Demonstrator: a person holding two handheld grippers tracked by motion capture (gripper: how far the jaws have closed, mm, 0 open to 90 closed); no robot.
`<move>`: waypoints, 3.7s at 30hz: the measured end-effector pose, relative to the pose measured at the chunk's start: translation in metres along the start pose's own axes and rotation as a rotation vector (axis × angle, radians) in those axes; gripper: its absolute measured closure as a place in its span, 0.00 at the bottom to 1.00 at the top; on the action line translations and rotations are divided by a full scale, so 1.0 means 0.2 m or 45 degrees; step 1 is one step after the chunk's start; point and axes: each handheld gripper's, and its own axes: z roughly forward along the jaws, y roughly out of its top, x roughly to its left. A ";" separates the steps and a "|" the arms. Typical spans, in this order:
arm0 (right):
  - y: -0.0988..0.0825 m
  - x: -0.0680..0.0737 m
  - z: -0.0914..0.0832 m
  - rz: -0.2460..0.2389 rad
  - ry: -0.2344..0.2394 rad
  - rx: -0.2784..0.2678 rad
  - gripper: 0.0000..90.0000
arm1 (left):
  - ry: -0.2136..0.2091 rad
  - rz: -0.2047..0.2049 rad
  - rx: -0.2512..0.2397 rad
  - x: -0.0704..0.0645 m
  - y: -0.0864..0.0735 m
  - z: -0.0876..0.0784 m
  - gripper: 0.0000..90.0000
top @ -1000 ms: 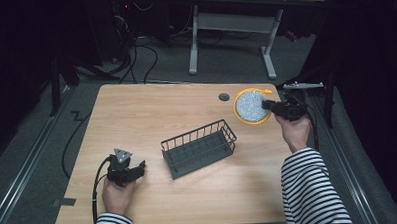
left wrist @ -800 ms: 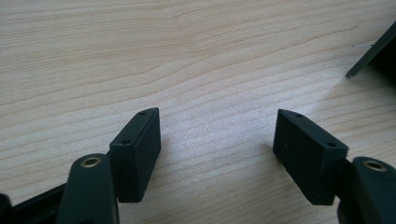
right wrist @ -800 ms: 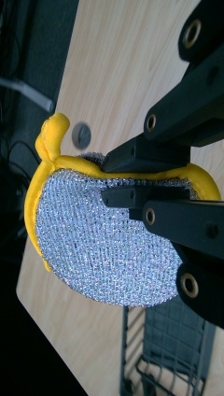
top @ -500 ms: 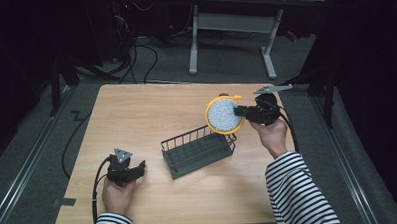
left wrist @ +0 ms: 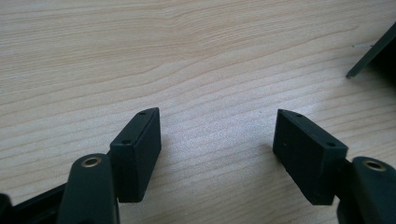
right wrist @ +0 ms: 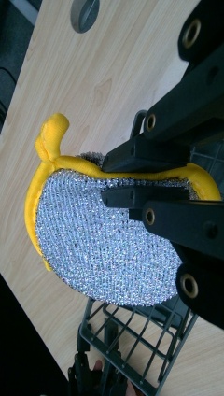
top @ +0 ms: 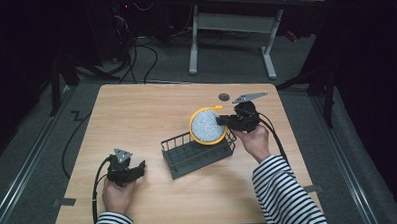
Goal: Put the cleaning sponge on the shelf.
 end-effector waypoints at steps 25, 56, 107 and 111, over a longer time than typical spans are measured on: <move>-0.12 -0.03 0.08 -0.084 -0.050 0.085 0.91 | 0.000 -0.001 0.000 0.00 0.00 0.00 0.37; -0.19 -0.05 -0.15 0.006 -0.116 -0.042 0.55 | 0.000 -0.002 0.002 0.00 0.00 0.00 0.37; -0.68 -0.23 -0.68 0.284 -0.286 -0.336 0.57 | 0.001 -0.001 0.002 0.00 0.00 0.00 0.37; -0.73 -0.24 -0.67 0.309 -0.292 -0.332 0.57 | 0.000 -0.001 0.004 0.00 0.00 0.00 0.37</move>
